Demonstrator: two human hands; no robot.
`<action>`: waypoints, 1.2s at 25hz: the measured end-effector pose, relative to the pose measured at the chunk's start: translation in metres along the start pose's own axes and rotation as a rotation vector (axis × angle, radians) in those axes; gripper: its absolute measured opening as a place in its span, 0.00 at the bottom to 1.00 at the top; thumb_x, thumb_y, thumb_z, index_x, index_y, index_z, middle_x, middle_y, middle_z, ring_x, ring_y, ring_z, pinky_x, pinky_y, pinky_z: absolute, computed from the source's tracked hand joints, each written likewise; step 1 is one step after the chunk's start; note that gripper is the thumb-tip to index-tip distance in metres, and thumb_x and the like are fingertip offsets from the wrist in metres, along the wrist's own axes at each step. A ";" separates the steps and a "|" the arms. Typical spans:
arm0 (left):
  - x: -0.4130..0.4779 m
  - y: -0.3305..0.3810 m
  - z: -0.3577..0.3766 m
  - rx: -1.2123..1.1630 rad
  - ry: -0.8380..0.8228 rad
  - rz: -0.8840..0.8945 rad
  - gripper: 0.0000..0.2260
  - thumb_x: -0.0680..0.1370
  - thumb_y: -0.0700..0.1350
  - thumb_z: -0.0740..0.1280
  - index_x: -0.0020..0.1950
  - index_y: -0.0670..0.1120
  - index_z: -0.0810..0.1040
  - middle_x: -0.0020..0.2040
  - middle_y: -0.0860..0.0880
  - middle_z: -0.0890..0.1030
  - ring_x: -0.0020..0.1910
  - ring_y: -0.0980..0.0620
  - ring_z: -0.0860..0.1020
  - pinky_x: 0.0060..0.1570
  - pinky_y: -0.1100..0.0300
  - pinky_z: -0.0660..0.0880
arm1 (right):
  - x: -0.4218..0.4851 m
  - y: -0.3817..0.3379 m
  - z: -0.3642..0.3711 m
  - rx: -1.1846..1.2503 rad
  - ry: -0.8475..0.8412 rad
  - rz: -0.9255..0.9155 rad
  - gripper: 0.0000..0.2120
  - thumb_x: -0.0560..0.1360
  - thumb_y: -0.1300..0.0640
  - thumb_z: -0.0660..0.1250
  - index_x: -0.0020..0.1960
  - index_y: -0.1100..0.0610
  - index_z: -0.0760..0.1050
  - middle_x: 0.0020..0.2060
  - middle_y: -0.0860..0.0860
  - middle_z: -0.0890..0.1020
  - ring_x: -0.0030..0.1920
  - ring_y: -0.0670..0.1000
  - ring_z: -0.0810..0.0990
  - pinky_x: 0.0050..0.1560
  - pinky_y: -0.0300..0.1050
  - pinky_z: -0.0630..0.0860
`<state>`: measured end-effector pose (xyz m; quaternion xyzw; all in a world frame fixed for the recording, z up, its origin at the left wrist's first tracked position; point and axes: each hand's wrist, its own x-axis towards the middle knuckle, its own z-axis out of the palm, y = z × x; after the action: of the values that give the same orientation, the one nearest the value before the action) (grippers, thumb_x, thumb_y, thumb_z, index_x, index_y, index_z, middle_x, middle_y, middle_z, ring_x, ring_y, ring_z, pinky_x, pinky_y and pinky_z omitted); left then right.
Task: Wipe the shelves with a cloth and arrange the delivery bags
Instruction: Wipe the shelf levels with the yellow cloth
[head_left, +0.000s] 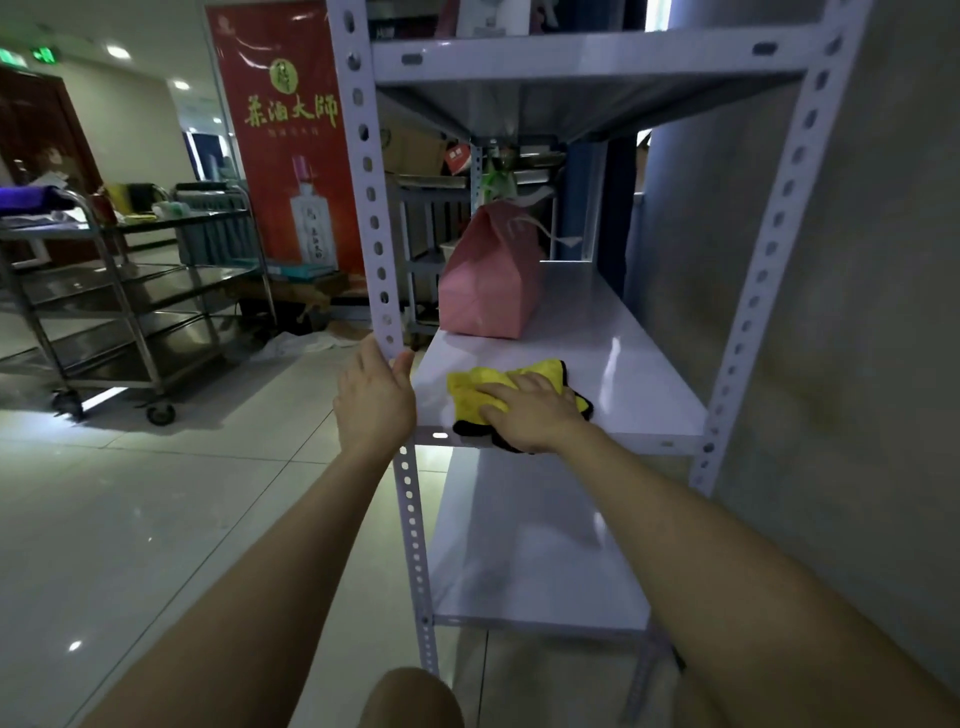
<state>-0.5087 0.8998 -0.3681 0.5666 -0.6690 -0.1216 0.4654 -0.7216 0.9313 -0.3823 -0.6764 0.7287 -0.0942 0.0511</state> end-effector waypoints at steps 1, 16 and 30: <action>0.002 -0.002 -0.001 -0.019 -0.014 -0.015 0.17 0.89 0.55 0.61 0.71 0.44 0.72 0.65 0.40 0.79 0.64 0.36 0.77 0.64 0.37 0.76 | -0.009 0.020 -0.005 0.000 0.005 0.040 0.27 0.84 0.35 0.50 0.82 0.33 0.57 0.85 0.47 0.57 0.84 0.54 0.52 0.79 0.69 0.51; -0.009 -0.024 -0.016 0.338 -0.263 -0.066 0.18 0.85 0.57 0.65 0.73 0.52 0.73 0.63 0.44 0.81 0.57 0.40 0.83 0.57 0.41 0.84 | -0.117 0.038 0.014 -0.155 0.387 0.025 0.30 0.75 0.51 0.68 0.76 0.38 0.70 0.68 0.50 0.72 0.69 0.58 0.68 0.63 0.59 0.71; -0.168 -0.103 -0.029 0.404 -0.532 0.196 0.18 0.84 0.51 0.68 0.75 0.51 0.77 0.66 0.49 0.81 0.60 0.45 0.83 0.59 0.47 0.81 | -0.206 0.005 0.117 0.055 0.212 -0.100 0.29 0.75 0.48 0.69 0.75 0.40 0.72 0.65 0.51 0.75 0.68 0.58 0.69 0.60 0.54 0.70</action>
<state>-0.4332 1.0230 -0.5049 0.5288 -0.8287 -0.0848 0.1625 -0.6859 1.1286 -0.5085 -0.6964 0.6925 -0.1878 -0.0124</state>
